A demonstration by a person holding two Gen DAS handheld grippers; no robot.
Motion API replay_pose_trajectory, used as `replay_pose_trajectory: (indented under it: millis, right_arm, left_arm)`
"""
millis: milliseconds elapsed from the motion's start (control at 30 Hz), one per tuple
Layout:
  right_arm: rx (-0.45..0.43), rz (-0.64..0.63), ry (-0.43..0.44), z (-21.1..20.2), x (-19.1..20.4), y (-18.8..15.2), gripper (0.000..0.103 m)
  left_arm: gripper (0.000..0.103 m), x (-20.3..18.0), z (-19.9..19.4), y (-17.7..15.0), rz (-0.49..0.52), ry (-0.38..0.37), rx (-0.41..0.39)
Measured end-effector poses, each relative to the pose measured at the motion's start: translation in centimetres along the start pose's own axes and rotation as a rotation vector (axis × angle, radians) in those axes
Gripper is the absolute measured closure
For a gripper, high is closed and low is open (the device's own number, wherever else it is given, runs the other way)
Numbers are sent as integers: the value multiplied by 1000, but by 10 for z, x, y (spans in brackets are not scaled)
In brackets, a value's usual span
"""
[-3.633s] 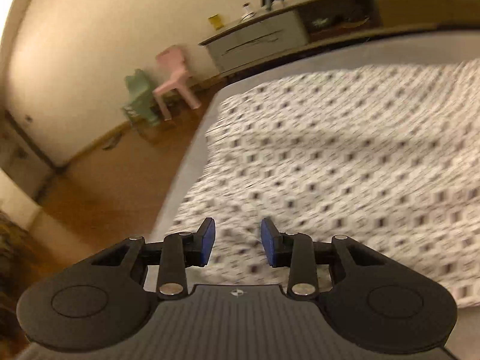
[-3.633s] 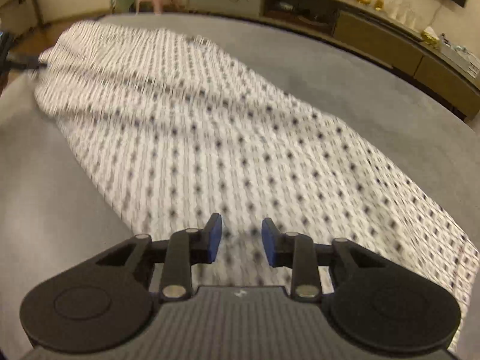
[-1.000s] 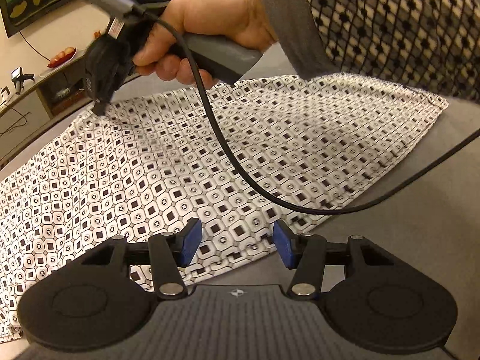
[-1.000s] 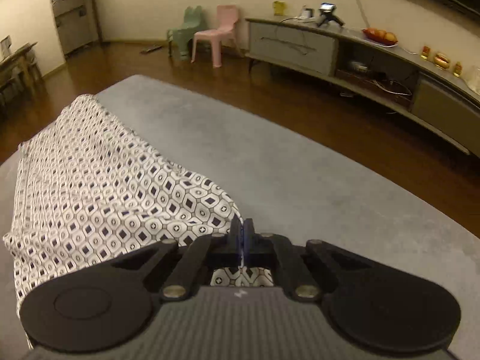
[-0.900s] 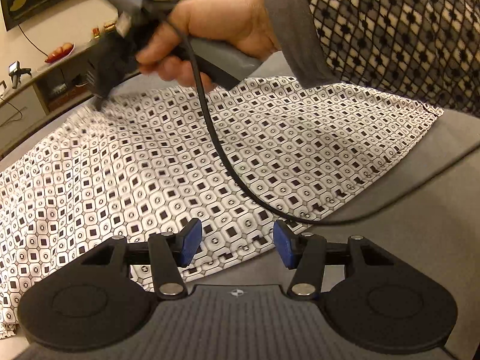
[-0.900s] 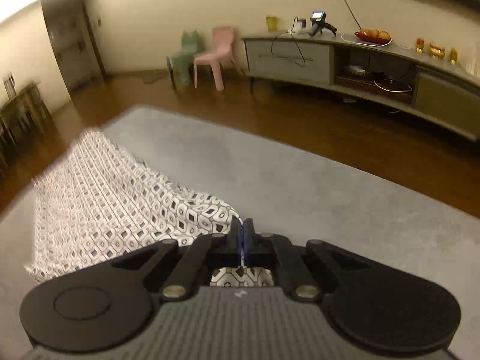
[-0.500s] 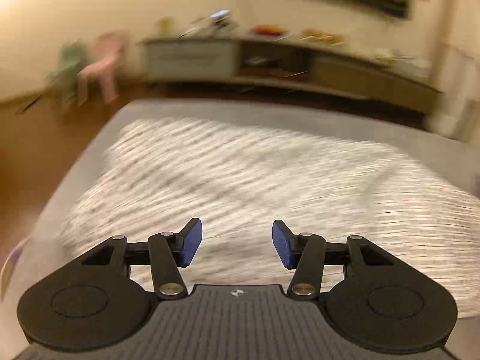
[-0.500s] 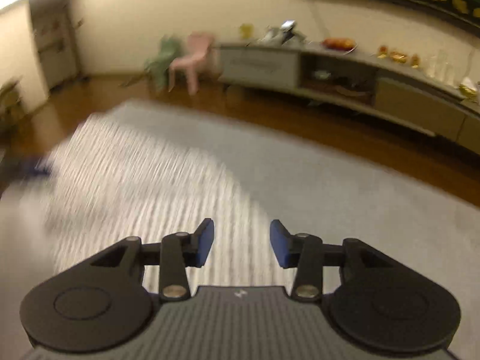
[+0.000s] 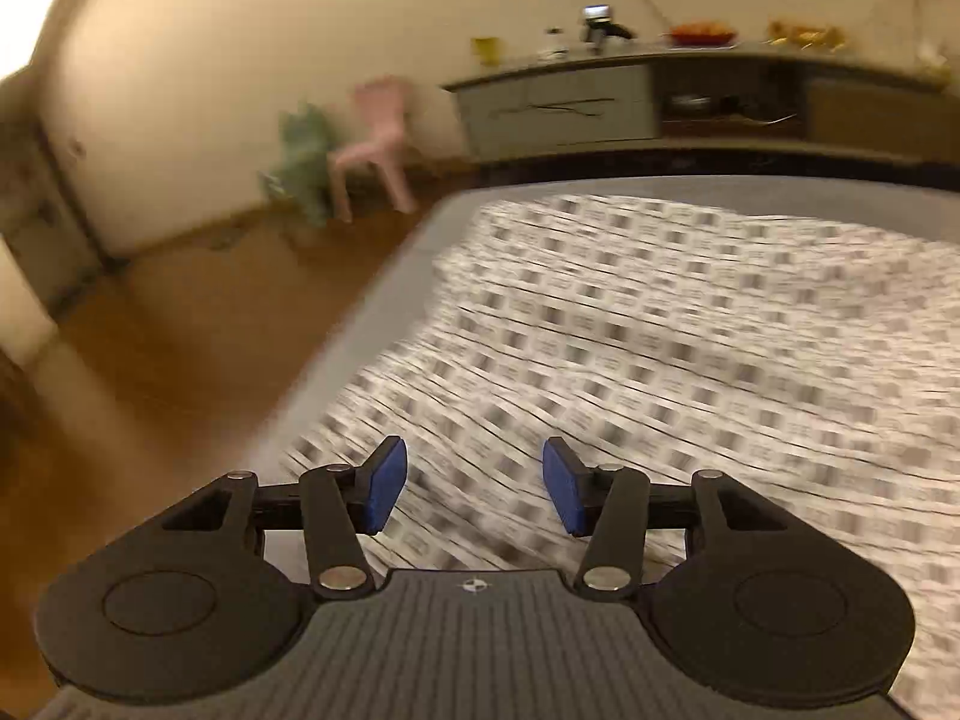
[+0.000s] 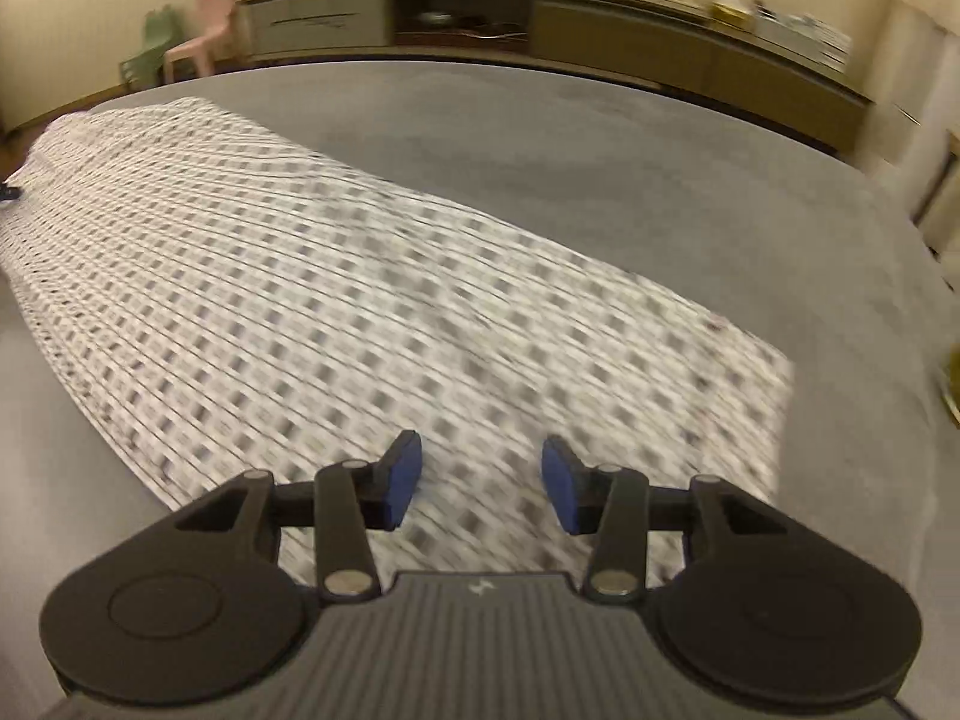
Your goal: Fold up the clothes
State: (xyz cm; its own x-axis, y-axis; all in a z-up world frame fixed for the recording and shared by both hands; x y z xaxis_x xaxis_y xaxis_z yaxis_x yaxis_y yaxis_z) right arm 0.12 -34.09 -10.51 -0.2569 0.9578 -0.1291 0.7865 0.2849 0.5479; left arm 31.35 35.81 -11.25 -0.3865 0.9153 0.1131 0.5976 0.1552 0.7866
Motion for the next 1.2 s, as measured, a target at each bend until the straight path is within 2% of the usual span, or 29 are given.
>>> replay_pose_trajectory:
  millis: [200,300,400,467,533,633,700,767,833,900,967,1067,1200]
  right_arm:
    - [4,32,-11,-12,-16,-23,57]
    - [17,38,1,-16,-22,-30,57]
    - [25,14,32,-17,-23,-33,57]
    - [28,-10,68,-21,-25,-38,57]
    - [36,-8,95,-26,-27,-43,57]
    - [-9,37,86,-42,-32,-31,58]
    - [-96,109,82,-52,-38,-12,56]
    - [-156,194,49,-50,-49,6,56]
    - [-138,201,28,-34,-52,16,56]
    - [-74,154,-17,-13,-50,17,58]
    - [-10,129,-55,4,-51,11,61]
    - [-7,117,-81,9,-57,9,67]
    - [-23,85,-84,18,-60,17,67]
  left_arm:
    - [49,16,-5,4,-45,-68,59]
    - [49,21,-11,-1,-10,-118,126]
    - [47,22,-15,-7,49,-126,148]
    - [47,25,-19,-7,84,-87,153]
    - [48,32,-22,-4,133,14,127]
    - [48,29,-36,13,69,-40,85]
    - [48,14,-52,31,13,-142,33]
    - [48,-9,-64,36,20,-239,25]
    - [48,-27,-63,25,81,-274,49]
    - [48,-44,-62,14,141,-307,72]
    - [48,-47,-56,6,164,-298,93]
    - [48,-41,-42,-1,171,-302,111]
    - [47,-25,-33,-6,136,-326,145]
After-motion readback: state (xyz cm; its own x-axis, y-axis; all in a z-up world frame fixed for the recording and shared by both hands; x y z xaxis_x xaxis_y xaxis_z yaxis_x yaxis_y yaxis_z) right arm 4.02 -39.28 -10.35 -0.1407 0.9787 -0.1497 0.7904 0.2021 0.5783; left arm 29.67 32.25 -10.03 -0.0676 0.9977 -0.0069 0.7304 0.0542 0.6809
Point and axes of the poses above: each gripper's, at about its wrist camera, not at the fingertips, and z roughly the way its jaws point, x to its left, y to its top, the point moved 9 cm from there along z, roughly the way its jaws point, and after that the axes turned 14 degrees about -z, right-handed, at the moved point
